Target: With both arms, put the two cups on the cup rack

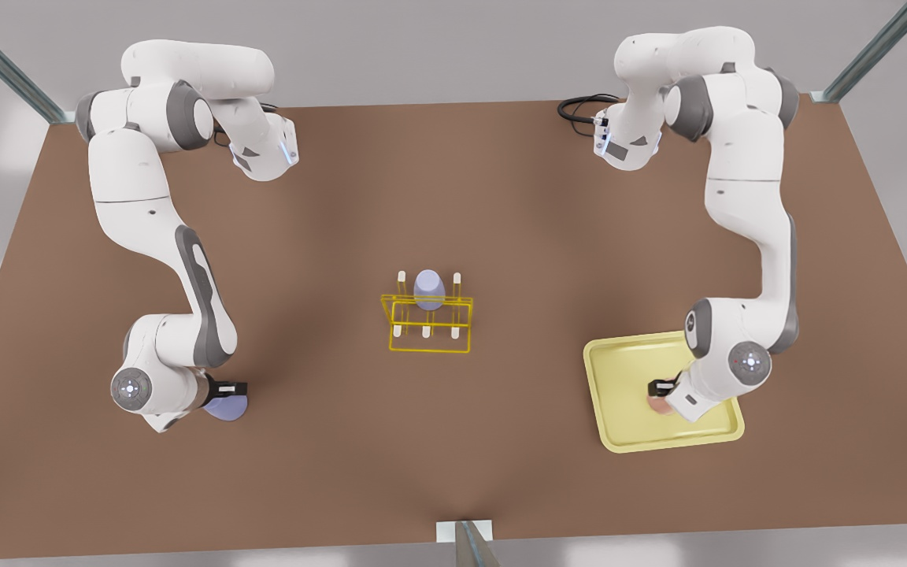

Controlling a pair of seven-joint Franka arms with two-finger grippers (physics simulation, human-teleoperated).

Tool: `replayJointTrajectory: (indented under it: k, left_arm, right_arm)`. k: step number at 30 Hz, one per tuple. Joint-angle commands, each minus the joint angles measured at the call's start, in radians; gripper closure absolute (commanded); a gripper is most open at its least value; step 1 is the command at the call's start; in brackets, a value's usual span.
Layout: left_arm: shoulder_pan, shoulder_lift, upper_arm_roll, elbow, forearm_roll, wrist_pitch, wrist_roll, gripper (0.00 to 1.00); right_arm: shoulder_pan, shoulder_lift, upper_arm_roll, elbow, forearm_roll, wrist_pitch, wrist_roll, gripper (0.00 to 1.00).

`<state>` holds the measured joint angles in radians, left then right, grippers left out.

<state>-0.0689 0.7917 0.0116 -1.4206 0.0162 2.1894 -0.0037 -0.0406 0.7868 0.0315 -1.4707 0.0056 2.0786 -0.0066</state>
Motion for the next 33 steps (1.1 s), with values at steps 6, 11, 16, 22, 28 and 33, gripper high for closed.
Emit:
replayJointTrajectory:
  k: [6,11,16,22,28,33]
  left_arm:
    - [-0.014,-0.052,-0.024,0.032,-0.001,-0.197,-0.107,0.25]
    - [-0.069,-0.068,-0.131,0.135,-0.001,-0.293,-0.404,0.25]
    - [-0.178,-0.062,-0.203,0.203,-0.015,-0.293,-0.65,0.24]
    - [-0.308,0.017,-0.203,0.378,-0.018,-0.278,-0.927,0.24]
    - [-0.402,0.023,-0.205,0.397,-0.038,-0.261,-1.029,0.24]
    - [-0.47,0.038,-0.205,0.388,-0.079,-0.272,-1.043,0.24]
  right_arm:
    - [0.004,0.0,0.001,0.007,-0.007,0.0,0.019,0.25]
    - [0.002,0.006,0.001,0.007,-0.009,0.001,0.016,0.07]
    - [-0.001,0.019,0.001,0.006,-0.009,0.009,0.016,0.16]
    - [-0.001,0.015,0.001,0.02,-0.009,0.003,0.016,0.2]
    - [-0.002,0.011,0.001,0.021,-0.007,-0.005,0.011,0.2]
    - [-0.001,0.009,0.005,0.03,-0.007,-0.005,0.008,0.2]
